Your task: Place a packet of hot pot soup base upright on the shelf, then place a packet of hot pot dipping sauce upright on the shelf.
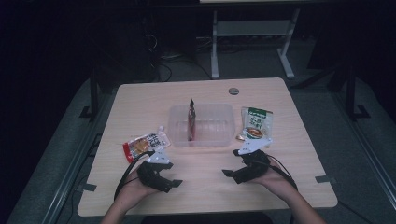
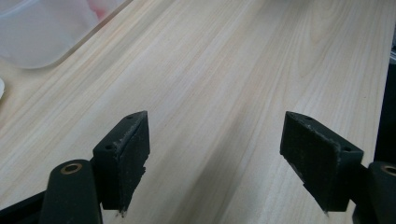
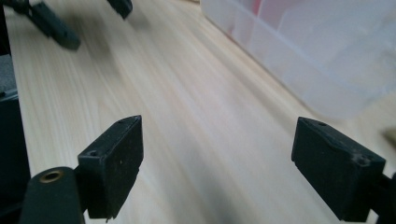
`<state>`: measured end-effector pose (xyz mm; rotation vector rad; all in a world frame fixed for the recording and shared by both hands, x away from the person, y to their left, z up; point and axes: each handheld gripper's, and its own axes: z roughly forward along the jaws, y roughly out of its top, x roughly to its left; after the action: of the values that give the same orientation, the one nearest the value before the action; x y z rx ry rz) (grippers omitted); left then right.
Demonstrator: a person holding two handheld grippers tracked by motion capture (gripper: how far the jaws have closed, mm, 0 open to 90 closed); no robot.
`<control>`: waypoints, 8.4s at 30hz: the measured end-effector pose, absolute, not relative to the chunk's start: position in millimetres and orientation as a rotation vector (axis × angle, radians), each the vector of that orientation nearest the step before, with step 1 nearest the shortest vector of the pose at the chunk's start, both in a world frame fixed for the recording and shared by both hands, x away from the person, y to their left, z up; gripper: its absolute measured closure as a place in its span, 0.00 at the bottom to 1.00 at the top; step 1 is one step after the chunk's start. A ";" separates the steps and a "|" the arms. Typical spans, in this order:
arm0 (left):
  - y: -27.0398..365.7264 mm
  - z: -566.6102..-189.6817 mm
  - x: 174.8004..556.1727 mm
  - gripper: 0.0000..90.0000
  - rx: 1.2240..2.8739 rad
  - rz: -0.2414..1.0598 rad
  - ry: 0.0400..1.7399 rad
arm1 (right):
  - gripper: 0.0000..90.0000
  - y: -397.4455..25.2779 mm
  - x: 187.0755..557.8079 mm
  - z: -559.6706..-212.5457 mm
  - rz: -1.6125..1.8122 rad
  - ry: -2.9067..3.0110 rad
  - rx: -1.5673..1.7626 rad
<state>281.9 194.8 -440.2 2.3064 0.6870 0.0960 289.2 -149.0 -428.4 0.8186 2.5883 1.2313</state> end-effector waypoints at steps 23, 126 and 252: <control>248.4 -404.8 307.2 0.93 2.269 0.224 0.854 | 0.15 -200.4 259.9 -446.9 1.139 2.518 0.960; 198.4 -445.9 319.6 1.00 2.509 0.009 0.771 | 0.15 -196.5 271.0 -454.5 1.102 2.509 0.954; 84.8 -448.3 291.5 1.00 2.562 0.093 0.518 | 0.20 -137.5 303.1 -462.9 1.198 2.875 1.033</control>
<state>291.5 84.8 -448.3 2.5624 0.5182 0.0928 303.1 -137.5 -462.9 1.0333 2.8746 1.1975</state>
